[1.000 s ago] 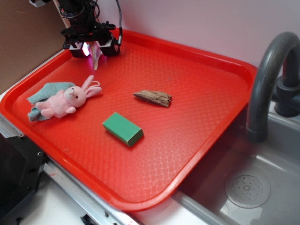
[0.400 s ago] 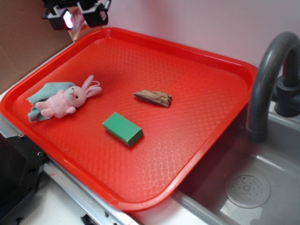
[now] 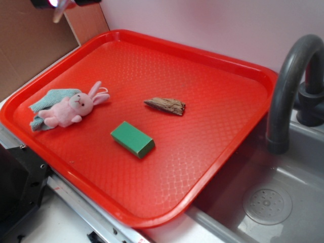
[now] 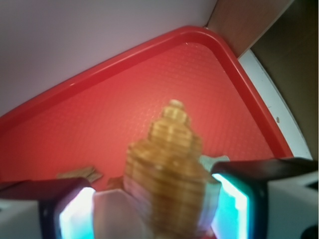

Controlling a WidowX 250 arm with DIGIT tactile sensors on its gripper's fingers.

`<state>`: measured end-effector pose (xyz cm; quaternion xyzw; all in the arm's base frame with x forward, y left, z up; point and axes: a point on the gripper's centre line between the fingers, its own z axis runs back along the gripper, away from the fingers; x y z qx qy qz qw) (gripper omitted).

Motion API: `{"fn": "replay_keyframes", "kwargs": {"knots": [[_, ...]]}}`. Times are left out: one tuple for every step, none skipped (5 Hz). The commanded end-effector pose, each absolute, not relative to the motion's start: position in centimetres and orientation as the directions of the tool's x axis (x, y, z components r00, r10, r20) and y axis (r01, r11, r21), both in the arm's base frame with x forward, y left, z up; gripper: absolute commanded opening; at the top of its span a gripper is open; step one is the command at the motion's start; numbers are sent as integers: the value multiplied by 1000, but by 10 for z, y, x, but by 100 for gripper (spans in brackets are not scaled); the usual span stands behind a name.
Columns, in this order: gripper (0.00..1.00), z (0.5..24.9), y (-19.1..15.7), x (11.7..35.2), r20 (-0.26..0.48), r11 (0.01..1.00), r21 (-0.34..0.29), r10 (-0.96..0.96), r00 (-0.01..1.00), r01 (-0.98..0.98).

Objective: Grab the shell.

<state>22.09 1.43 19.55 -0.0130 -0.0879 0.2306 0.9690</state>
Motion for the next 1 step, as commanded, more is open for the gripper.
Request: {"fn": "replay_keyframes", "kwargs": {"knots": [[0, 204, 0, 195, 170, 888, -27, 457, 873, -459]]}}
